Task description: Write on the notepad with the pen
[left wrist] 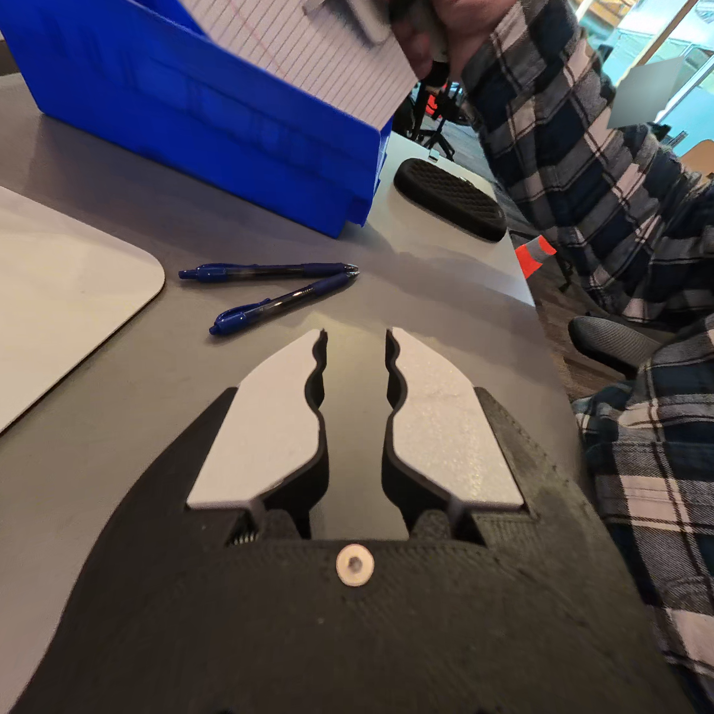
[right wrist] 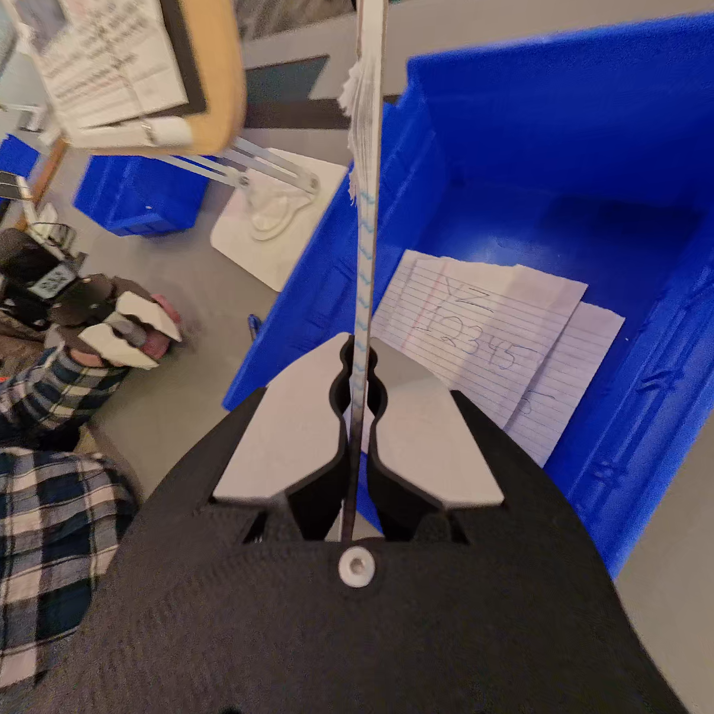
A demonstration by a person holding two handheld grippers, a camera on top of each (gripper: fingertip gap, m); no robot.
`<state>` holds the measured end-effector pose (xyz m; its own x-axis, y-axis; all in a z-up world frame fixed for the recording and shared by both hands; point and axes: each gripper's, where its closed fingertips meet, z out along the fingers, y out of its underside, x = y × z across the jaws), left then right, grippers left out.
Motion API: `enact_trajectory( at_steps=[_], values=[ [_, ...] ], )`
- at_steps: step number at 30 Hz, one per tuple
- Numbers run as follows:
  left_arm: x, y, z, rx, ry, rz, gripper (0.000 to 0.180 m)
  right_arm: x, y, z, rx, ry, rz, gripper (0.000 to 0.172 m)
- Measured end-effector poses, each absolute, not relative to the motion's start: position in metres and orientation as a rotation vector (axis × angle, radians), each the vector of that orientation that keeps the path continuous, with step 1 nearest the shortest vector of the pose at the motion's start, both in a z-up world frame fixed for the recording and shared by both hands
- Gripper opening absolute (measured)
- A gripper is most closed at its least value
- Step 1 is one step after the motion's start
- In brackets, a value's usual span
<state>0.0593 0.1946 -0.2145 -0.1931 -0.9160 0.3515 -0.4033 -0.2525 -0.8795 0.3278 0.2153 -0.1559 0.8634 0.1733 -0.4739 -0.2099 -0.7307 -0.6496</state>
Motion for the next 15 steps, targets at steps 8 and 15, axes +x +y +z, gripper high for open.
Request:
enact_trajectory(
  at_steps=[8,15],
  values=[
    [0.057,0.197,-0.216,-1.623,1.517,-1.463,0.027,0.341,0.229,-0.210,-2.461,0.135,0.572,0.005],
    [0.057,0.196,-0.217,-1.621,1.528,-1.460,0.024,0.362,0.224,-0.227,-2.591,0.147,0.315,0.036]
  ],
)
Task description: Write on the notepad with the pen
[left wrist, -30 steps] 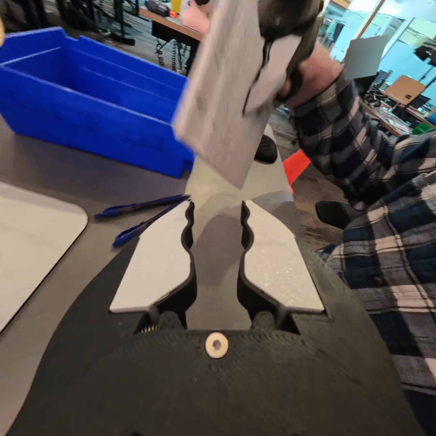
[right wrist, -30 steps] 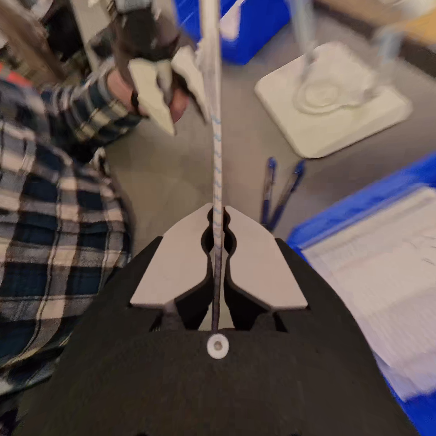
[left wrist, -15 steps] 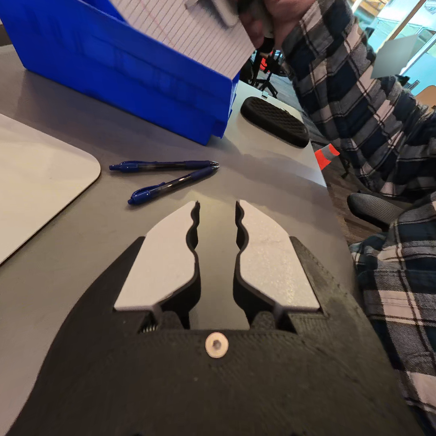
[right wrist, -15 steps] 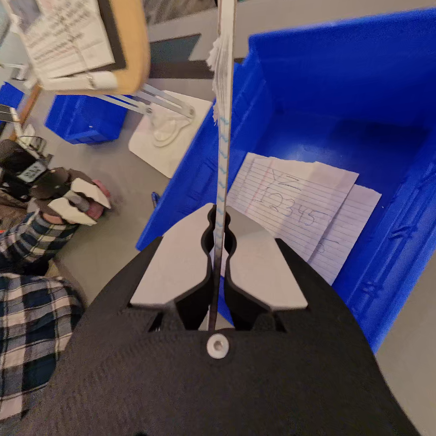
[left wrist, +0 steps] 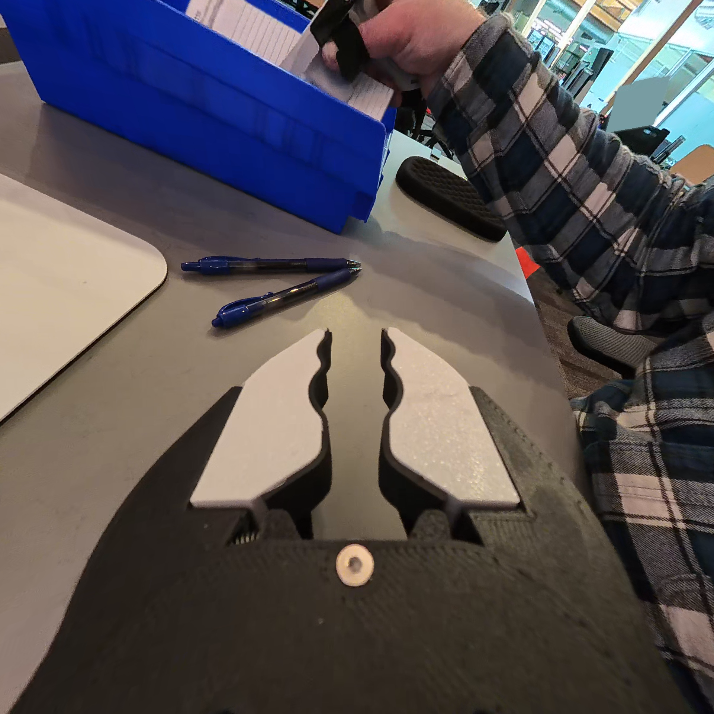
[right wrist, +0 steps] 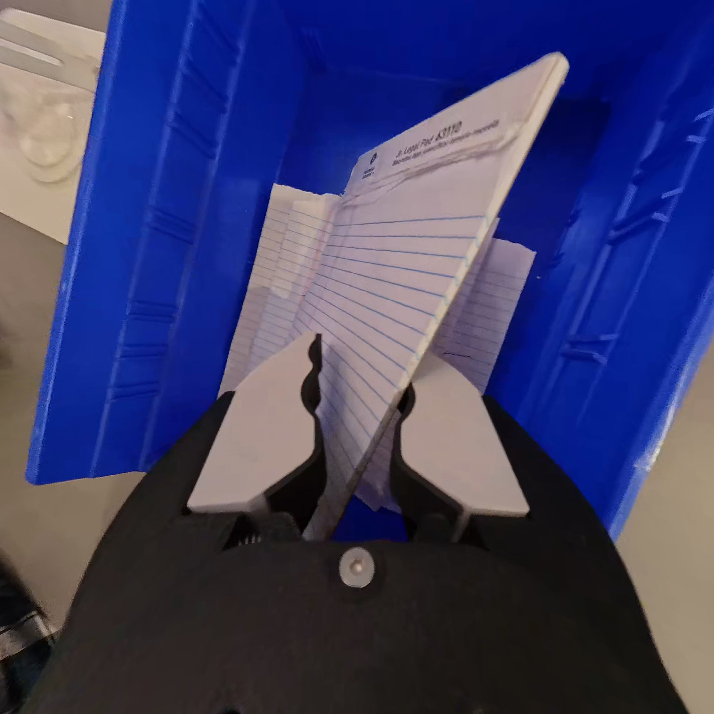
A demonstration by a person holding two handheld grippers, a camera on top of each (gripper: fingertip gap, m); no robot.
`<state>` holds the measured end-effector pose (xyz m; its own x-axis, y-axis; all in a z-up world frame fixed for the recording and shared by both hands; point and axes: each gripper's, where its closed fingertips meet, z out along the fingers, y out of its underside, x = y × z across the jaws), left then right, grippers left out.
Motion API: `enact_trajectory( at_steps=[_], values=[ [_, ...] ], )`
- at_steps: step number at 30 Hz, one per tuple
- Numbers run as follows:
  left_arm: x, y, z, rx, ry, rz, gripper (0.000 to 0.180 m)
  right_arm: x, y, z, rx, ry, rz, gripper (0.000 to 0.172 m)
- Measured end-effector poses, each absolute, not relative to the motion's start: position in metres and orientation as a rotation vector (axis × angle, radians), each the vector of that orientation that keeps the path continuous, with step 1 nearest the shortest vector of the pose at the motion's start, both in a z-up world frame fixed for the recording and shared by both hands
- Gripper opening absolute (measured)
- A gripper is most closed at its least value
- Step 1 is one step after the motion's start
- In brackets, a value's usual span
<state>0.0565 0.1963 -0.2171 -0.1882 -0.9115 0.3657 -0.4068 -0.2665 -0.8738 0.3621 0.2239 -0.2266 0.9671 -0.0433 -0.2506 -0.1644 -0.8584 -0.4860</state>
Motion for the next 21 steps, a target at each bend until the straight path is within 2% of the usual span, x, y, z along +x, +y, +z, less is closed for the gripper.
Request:
enact_trajectory(
  at_steps=[1,5,10,14,16,21],
  values=[
    [0.056,0.196,-0.217,-1.623,1.527,-1.460,0.024,0.364,0.223,-0.226,-2.601,0.142,0.279,0.044],
    [0.056,0.198,-0.217,-1.625,1.517,-1.456,0.023,0.369,0.220,-0.203,-2.568,0.094,0.145,0.058],
    [0.055,0.199,-0.217,-1.628,1.514,-1.456,0.022,0.361,0.208,-0.162,-2.501,0.015,-0.006,0.061],
    [0.055,0.200,-0.217,-1.630,1.504,-1.452,0.022,0.321,0.197,-0.117,-2.384,-0.109,-0.059,0.048],
    [0.055,0.202,-0.217,-1.634,1.493,-1.450,0.021,0.271,0.194,-0.103,-2.331,-0.245,0.026,0.030],
    [0.055,0.203,-0.216,-1.635,1.484,-1.447,0.022,0.182,0.196,-0.144,-2.411,-0.418,0.197,0.022]
  ],
)
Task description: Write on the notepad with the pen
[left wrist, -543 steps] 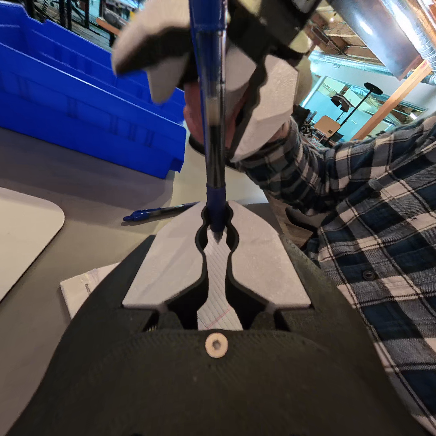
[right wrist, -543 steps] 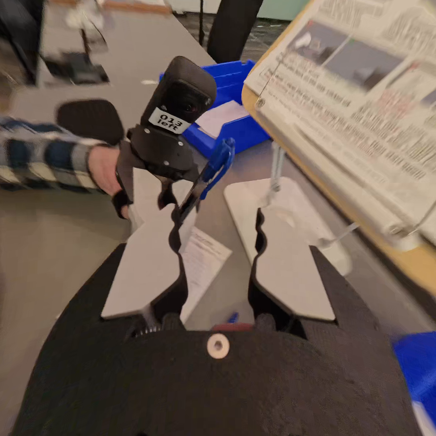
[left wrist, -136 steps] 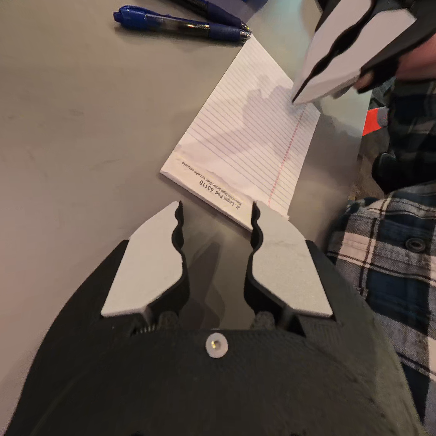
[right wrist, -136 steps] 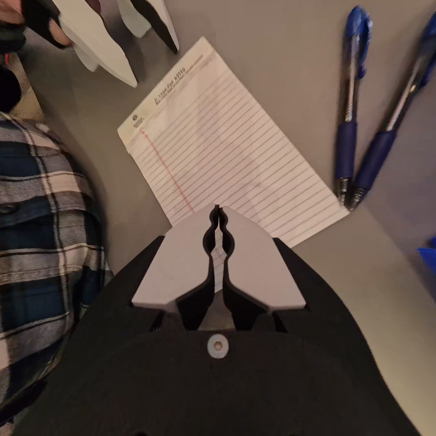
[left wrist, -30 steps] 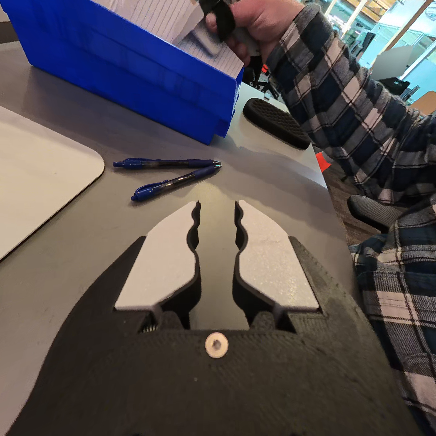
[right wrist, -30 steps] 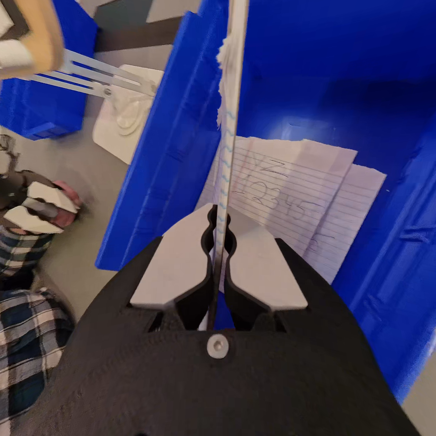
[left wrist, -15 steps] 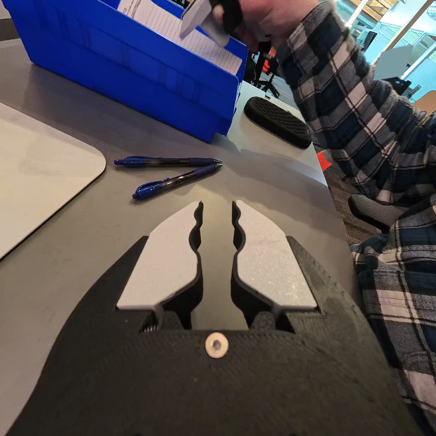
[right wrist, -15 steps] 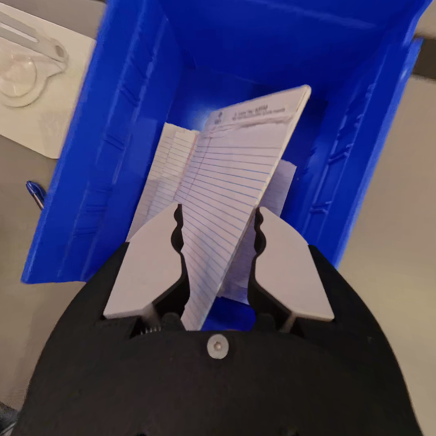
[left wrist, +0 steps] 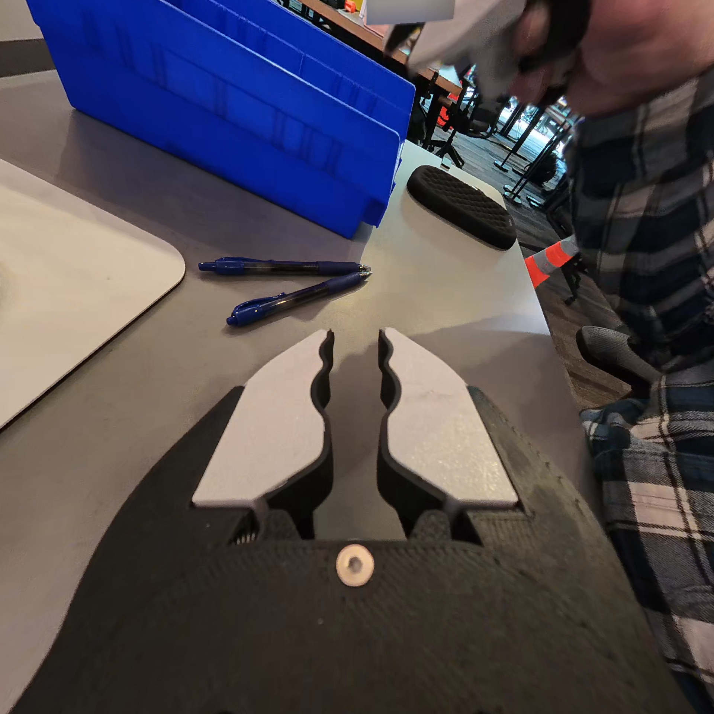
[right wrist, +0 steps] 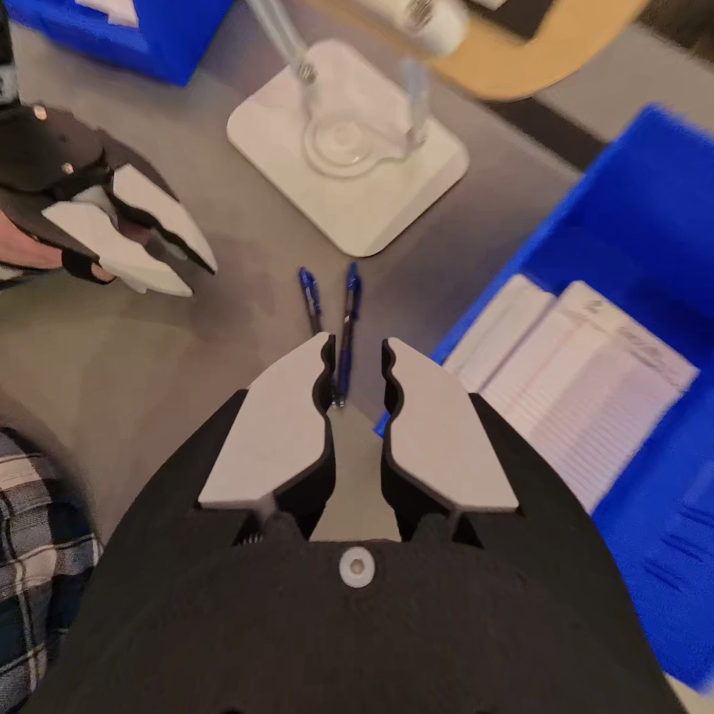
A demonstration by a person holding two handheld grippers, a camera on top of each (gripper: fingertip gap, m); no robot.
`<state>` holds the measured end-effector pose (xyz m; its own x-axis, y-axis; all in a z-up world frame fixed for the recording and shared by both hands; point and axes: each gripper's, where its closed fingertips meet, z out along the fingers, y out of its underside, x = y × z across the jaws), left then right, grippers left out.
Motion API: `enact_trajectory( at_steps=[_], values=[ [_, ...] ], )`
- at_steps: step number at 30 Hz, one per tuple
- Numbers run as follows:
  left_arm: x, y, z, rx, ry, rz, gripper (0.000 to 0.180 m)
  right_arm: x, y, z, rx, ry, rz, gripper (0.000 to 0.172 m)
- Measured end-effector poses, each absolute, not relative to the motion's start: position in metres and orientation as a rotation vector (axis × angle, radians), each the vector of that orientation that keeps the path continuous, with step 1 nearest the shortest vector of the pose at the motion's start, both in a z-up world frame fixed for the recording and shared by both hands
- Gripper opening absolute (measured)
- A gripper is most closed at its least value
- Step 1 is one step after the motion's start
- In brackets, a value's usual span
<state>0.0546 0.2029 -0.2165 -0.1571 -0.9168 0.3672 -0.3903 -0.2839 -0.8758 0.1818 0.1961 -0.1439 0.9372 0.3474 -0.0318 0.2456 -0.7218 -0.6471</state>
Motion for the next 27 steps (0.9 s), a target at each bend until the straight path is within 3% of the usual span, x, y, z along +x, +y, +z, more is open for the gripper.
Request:
enact_trajectory(
  at_steps=[4,6,12,14,17,23,27],
  values=[
    [0.053,0.205,-0.217,-1.636,1.477,-1.433,0.022,0.159,0.211,-0.208,-2.551,-0.421,0.191,0.026],
    [0.053,0.206,-0.217,-1.639,1.473,-1.427,0.022,0.170,0.220,-0.228,-2.609,-0.415,-0.011,0.033],
    [0.052,0.209,-0.216,-1.643,1.461,-1.419,0.022,0.151,0.230,-0.221,-2.538,-0.554,-0.147,0.008],
    [0.052,0.210,-0.216,-1.645,1.458,-1.421,0.022,0.144,0.231,-0.228,-2.564,-0.588,-0.169,0.009],
    [0.052,0.210,-0.216,-1.643,1.457,-1.418,0.022,0.151,0.234,-0.256,-2.683,-0.551,-0.183,0.028],
    [0.051,0.211,-0.216,-1.643,1.455,-1.408,0.022,0.151,0.240,-0.280,-2.740,-0.449,-0.040,0.013],
    [0.051,0.212,-0.216,-1.644,1.450,-1.417,0.022,0.151,0.239,-0.280,-2.745,-0.421,0.035,0.013]
  ],
)
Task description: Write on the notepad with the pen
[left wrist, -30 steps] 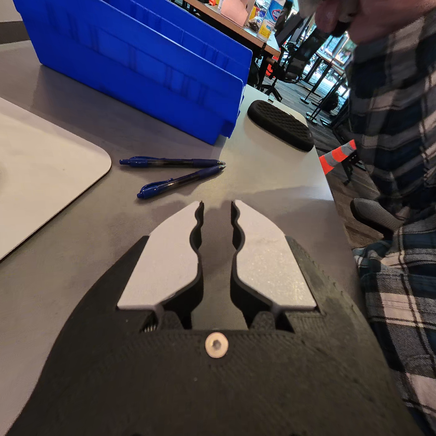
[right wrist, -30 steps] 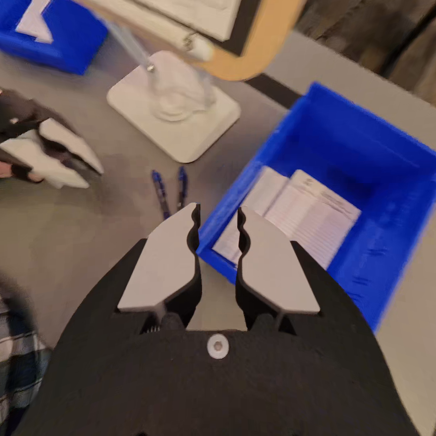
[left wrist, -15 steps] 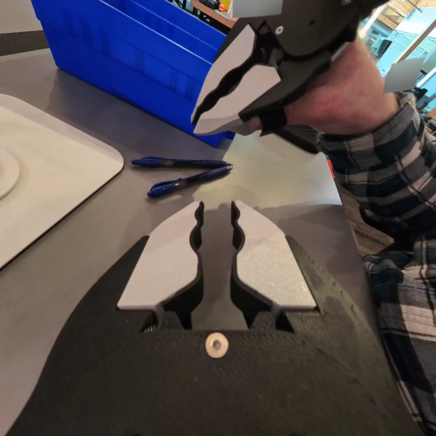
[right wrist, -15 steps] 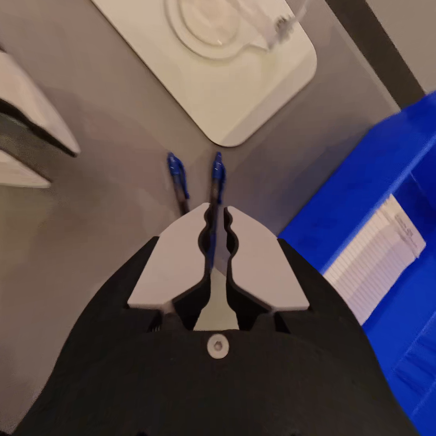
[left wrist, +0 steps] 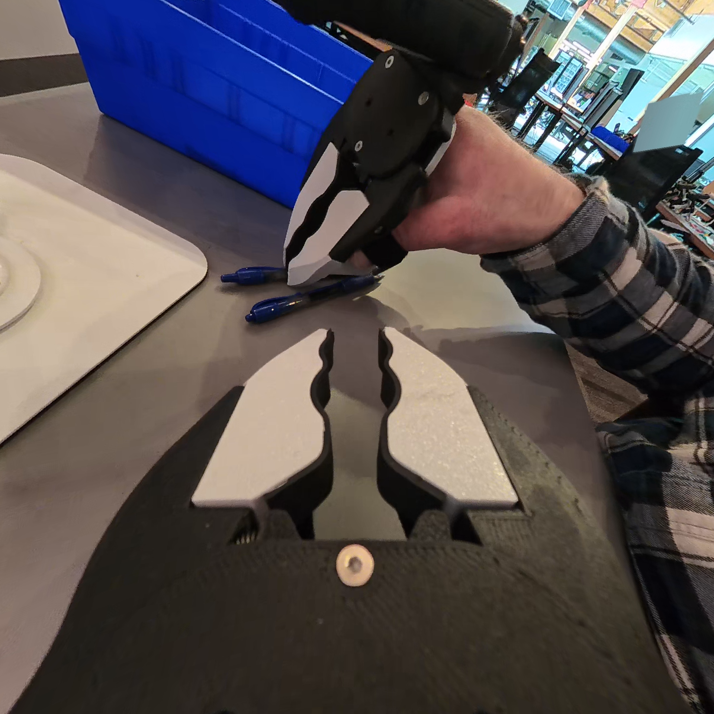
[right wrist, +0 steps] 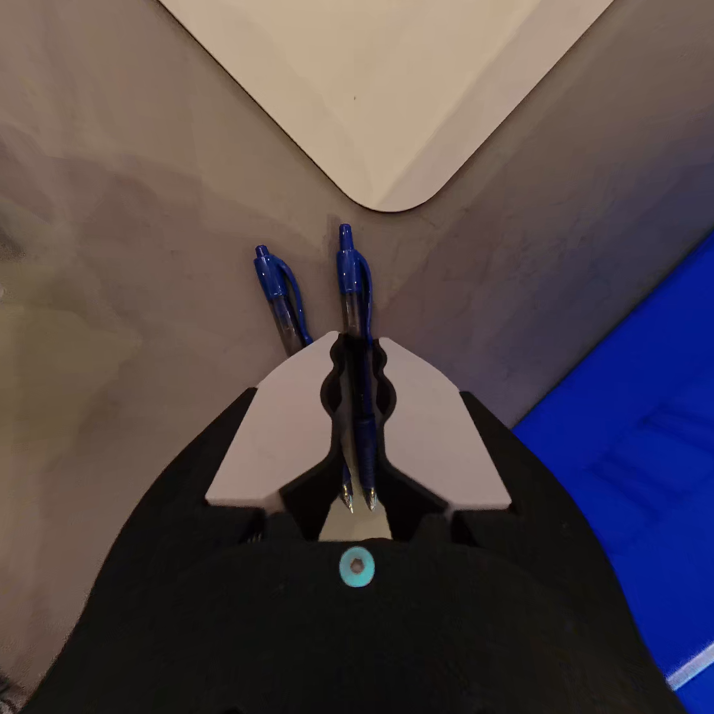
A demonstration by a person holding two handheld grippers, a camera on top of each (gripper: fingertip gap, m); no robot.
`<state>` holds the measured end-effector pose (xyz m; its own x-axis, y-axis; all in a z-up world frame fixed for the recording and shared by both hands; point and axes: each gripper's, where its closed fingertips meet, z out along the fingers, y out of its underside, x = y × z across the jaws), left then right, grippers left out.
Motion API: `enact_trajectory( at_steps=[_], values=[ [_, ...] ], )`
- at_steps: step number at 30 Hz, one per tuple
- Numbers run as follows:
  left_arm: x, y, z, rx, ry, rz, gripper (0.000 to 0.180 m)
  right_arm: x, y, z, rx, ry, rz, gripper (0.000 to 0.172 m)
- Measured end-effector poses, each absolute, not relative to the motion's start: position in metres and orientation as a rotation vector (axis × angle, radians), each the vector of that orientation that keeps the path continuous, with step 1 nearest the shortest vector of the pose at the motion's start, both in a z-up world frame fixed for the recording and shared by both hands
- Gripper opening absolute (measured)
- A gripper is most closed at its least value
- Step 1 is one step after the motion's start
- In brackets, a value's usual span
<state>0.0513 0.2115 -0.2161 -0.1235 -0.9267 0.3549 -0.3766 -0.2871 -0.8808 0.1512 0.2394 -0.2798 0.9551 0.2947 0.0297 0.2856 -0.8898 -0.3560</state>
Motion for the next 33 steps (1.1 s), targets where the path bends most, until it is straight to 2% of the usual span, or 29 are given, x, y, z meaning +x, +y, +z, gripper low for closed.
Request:
enact_trajectory(
  at_steps=[4,10,13,16,25,32,33],
  values=[
    [0.051,0.213,-0.215,-1.638,1.441,-1.416,0.022,0.139,0.241,-0.254,-2.615,-0.436,0.120,0.014],
    [0.050,0.216,-0.214,-1.646,1.419,-1.434,0.021,0.176,0.242,-0.125,-2.245,-0.247,0.191,0.012],
    [0.050,0.216,-0.214,-1.648,1.415,-1.437,0.021,0.239,0.239,-0.096,-2.177,-0.090,0.093,0.013],
    [0.050,0.216,-0.214,-1.647,1.419,-1.433,0.021,0.294,0.237,-0.109,-2.205,0.068,0.071,0.013],
    [0.050,0.218,-0.213,-1.655,1.399,-1.452,0.021,0.358,0.236,-0.201,-2.365,0.330,0.015,0.013],
    [0.050,0.218,-0.213,-1.657,1.395,-1.466,0.021,0.384,0.236,-0.235,-2.458,0.432,-0.095,0.013],
    [0.050,0.218,-0.213,-1.658,1.395,-1.467,0.021,0.389,0.237,-0.235,-2.453,0.439,-0.134,0.018]
  ],
)
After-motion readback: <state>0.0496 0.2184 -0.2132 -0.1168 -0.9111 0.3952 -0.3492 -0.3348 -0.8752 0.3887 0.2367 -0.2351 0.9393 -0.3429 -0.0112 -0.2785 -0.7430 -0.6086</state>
